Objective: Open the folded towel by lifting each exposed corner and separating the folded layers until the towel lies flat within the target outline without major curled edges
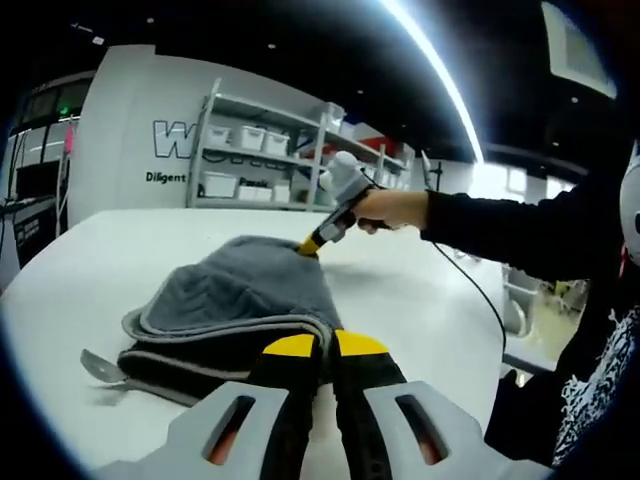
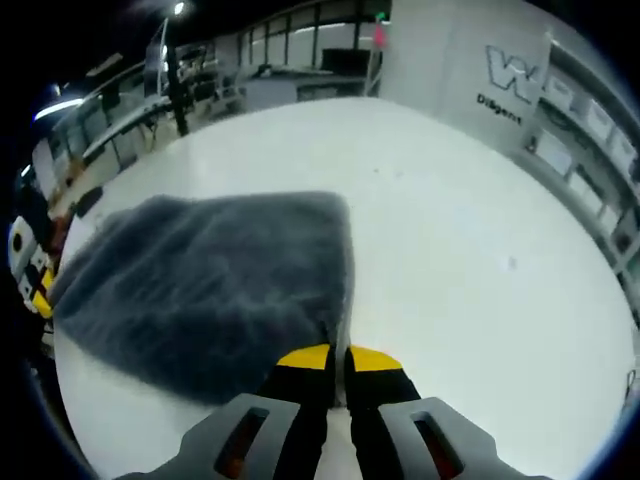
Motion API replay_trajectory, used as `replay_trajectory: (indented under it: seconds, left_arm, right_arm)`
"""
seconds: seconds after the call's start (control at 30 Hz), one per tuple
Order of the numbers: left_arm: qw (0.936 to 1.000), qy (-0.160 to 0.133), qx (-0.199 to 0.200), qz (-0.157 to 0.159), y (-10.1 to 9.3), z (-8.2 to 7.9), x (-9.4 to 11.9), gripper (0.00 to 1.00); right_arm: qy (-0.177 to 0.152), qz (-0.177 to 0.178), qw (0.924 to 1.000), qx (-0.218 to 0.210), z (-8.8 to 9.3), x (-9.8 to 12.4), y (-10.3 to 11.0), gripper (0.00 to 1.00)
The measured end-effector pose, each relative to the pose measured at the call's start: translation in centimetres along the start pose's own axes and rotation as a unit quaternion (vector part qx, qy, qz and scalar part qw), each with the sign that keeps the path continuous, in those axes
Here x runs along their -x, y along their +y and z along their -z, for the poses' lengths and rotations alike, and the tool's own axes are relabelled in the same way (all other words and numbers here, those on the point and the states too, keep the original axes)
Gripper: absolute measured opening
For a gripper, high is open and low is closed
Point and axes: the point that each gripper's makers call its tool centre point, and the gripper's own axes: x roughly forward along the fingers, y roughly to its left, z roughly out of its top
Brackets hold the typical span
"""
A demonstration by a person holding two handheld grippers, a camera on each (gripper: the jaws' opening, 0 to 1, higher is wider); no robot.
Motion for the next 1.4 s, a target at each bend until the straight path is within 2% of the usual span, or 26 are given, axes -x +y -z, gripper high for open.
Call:
replay_trajectory:
  seconds: [0.2, 0.67, 1.07, 1.4]
  left_arm:
    - [1.0, -0.002, -0.001, 0.006, -0.4, -0.4, -0.5, 0.04]
    - [0.9998, -0.003, -0.001, 0.018, -1.4, -0.5, -1.2, 0.04]
    - [0.9996, -0.011, -0.001, 0.025, -2.1, -1.1, -2.1, 0.04]
    - [0.9994, -0.012, -0.001, 0.033, -2.8, -1.1, -2.9, 0.04]
  right_arm:
    - [0.006, 0.01, 0.9998, 0.018, -0.8, -0.4, -0.8, 0.01]
    - [0.015, 0.007, 0.9993, 0.032, -2.1, -1.1, -2.0, 0.01]
    - [0.021, 0.013, 0.9974, 0.067, -3.1, -1.7, -2.3, 0.01]
    - [0.026, 0.009, 0.996, 0.085, -4.0, -2.4, -2.4, 0.01]
